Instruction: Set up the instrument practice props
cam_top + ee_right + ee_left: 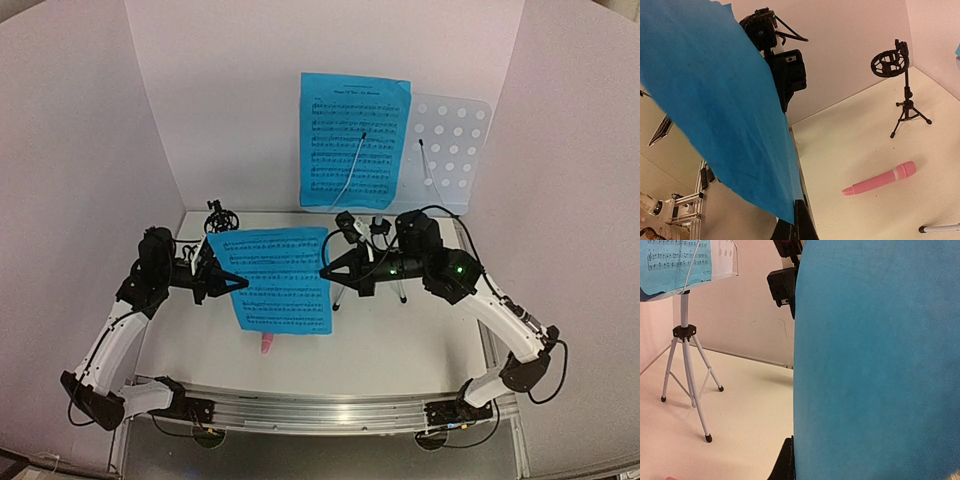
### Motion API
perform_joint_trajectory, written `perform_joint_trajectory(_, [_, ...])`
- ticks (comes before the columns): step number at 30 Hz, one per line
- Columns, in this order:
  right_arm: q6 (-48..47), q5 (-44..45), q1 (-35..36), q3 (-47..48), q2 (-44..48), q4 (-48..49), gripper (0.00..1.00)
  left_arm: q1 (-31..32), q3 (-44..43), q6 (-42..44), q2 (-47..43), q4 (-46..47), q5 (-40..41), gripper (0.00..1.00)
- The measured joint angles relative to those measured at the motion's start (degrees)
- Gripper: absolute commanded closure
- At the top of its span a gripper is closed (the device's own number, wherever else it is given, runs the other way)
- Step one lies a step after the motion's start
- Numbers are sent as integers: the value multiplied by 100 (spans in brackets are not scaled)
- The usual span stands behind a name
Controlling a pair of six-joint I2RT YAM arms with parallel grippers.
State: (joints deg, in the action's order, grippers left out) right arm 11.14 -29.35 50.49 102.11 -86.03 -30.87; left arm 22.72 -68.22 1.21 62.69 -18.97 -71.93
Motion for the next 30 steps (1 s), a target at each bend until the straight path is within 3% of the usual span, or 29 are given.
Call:
perform_joint_trajectory(4, [15,25,-10,-3,4,2,98,0,-58,0,37,1,16,100])
perform_joint_trajectory(6, [26,34,-21,5,4,0,81,0,-135,26,73,-8,44,100])
perform_joint_trajectory(8, [5,79,-55,61,4,-39,74,-17,-263,34,119,-15,94,100])
perform_joint_trajectory(24, [-63,108,-130,652,-102,-49,63,87,-1103,-45,628,272,-100,100])
perform_joint_trajectory(27, [-74,78,-130,670,-125,-49,69,87,-1154,-304,714,567,-168,100])
perform_joint_trajectory(30, [-62,-28,-130,762,-231,-46,83,92,-1204,-723,826,1027,-201,100])
